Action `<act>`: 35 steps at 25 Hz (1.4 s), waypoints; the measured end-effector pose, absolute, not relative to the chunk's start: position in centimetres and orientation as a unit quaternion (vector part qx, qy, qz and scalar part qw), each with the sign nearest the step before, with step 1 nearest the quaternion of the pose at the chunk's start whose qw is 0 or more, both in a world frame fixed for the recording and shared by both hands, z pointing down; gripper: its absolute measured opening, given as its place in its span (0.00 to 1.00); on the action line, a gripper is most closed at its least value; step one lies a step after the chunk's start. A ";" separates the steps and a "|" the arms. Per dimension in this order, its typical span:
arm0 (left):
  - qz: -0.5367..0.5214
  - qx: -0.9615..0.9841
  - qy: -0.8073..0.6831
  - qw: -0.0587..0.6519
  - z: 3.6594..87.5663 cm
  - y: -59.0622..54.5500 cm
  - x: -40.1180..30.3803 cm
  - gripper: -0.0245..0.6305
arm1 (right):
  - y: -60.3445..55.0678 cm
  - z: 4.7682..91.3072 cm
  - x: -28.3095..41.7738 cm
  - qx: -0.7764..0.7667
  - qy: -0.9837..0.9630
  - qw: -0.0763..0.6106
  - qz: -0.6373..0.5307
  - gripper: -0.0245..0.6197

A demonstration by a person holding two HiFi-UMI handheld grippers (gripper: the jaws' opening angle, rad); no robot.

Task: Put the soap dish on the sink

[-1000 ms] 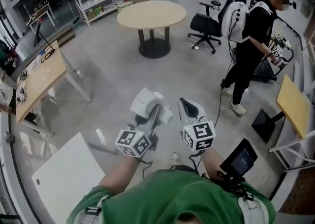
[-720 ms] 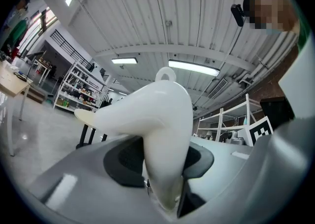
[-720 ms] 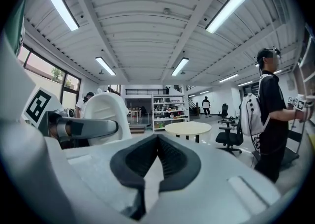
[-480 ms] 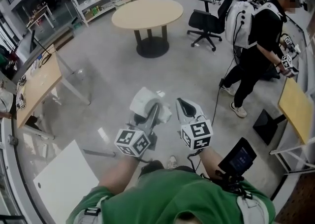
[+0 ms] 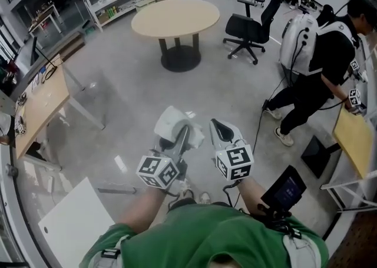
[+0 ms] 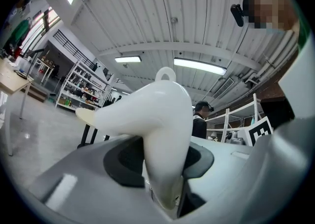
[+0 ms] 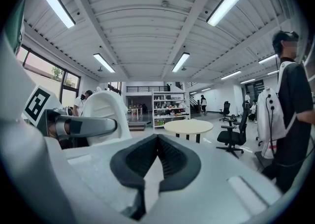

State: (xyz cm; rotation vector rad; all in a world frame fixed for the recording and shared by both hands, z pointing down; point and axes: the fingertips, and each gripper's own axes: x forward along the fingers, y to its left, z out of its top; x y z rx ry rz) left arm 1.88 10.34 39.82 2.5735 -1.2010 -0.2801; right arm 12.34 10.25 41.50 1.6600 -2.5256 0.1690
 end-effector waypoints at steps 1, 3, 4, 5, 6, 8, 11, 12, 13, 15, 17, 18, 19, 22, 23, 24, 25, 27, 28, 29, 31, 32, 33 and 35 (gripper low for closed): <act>-0.098 0.894 -0.414 0.144 39.8 9.5 1.8 0.27 | 9.5 41.5 12.3 0.550 -0.831 0.058 0.056 0.04; -0.101 0.895 -0.409 0.144 39.7 8.0 1.4 0.27 | 8.0 41.4 11.8 0.553 -0.829 0.060 0.055 0.04; -0.103 0.896 -0.408 0.144 39.6 7.2 0.9 0.27 | 7.2 41.3 11.4 0.554 -0.828 0.061 0.054 0.04; -0.106 0.896 -0.407 0.143 39.4 6.4 0.4 0.27 | 6.4 41.2 10.9 0.555 -0.828 0.062 0.052 0.04; -0.109 0.896 -0.406 0.143 39.3 5.4 0.0 0.27 | 5.5 41.0 10.5 0.556 -0.828 0.062 0.049 0.04; -0.112 0.897 -0.404 0.142 39.0 3.4 -0.8 0.27 | 3.5 40.6 9.6 0.558 -0.827 0.061 0.045 0.04; -0.114 0.898 -0.400 0.139 38.8 0.9 -2.1 0.27 | 0.8 40.4 8.1 0.559 -0.826 0.061 0.042 0.04; -0.115 0.899 -0.400 0.139 38.8 0.2 -2.6 0.27 | 0.1 40.4 7.6 0.560 -0.826 0.061 0.041 0.04; -0.115 0.899 -0.399 0.138 38.8 -0.5 -3.1 0.27 | -0.6 40.4 7.1 0.560 -0.825 0.061 0.041 0.04; -0.114 0.899 -0.398 0.139 38.9 -1.7 -4.0 0.27 | -1.8 40.4 6.3 0.562 -0.824 0.061 0.041 0.04; -0.112 0.900 -0.397 0.142 39.0 -2.6 -4.6 0.27 | -2.7 40.4 5.8 0.564 -0.822 0.061 0.042 0.04; -0.111 0.900 -0.396 0.143 39.0 -3.0 -4.8 0.27 | -3.0 40.4 5.6 0.565 -0.821 0.063 0.043 0.04; -0.111 0.901 -0.395 0.144 39.1 -3.2 -4.9 0.27 | -3.3 40.5 5.5 0.566 -0.821 0.065 0.044 0.04; -0.110 0.903 -0.389 0.144 39.1 -4.2 -5.1 0.27 | -4.4 40.6 5.4 0.569 -0.818 0.069 0.043 0.04; -0.110 0.903 -0.388 0.145 39.2 -4.6 -5.1 0.27 | -4.8 40.6 5.4 0.570 -0.818 0.069 0.043 0.04; -0.110 0.903 -0.389 0.146 39.3 -5.1 -5.1 0.27 | -5.3 40.6 5.4 0.570 -0.818 0.069 0.043 0.04; -0.108 0.903 -0.389 0.147 39.4 -5.6 -5.1 0.27 | -5.8 40.6 5.3 0.569 -0.818 0.070 0.043 0.04; -0.106 0.902 -0.391 0.149 39.6 -6.5 -5.0 0.27 | -6.7 40.7 5.3 0.566 -0.820 0.072 0.043 0.04; -0.105 0.901 -0.392 0.150 39.6 -7.0 -4.9 0.27 | -7.2 40.8 5.4 0.565 -0.821 0.073 0.044 0.04; -0.104 0.901 -0.394 0.150 39.6 -7.5 -4.7 0.27 | -7.8 40.8 5.5 0.563 -0.822 0.074 0.045 0.04; -0.102 0.901 -0.396 0.148 39.5 -8.7 -4.1 0.27 | -8.9 40.8 5.9 0.560 -0.824 0.073 0.044 0.04; -0.101 0.901 -0.397 0.147 39.5 -9.4 -3.7 0.27 | -9.6 40.7 6.3 0.558 -0.825 0.071 0.044 0.04; -0.100 0.901 -0.397 0.145 39.4 -10.1 -3.3 0.27 | -10.4 40.7 6.6 0.557 -0.827 0.070 0.043 0.04; -0.098 0.900 -0.400 0.143 39.4 -11.6 -2.5 0.27 | -12.0 40.7 7.2 0.554 -0.829 0.067 0.043 0.04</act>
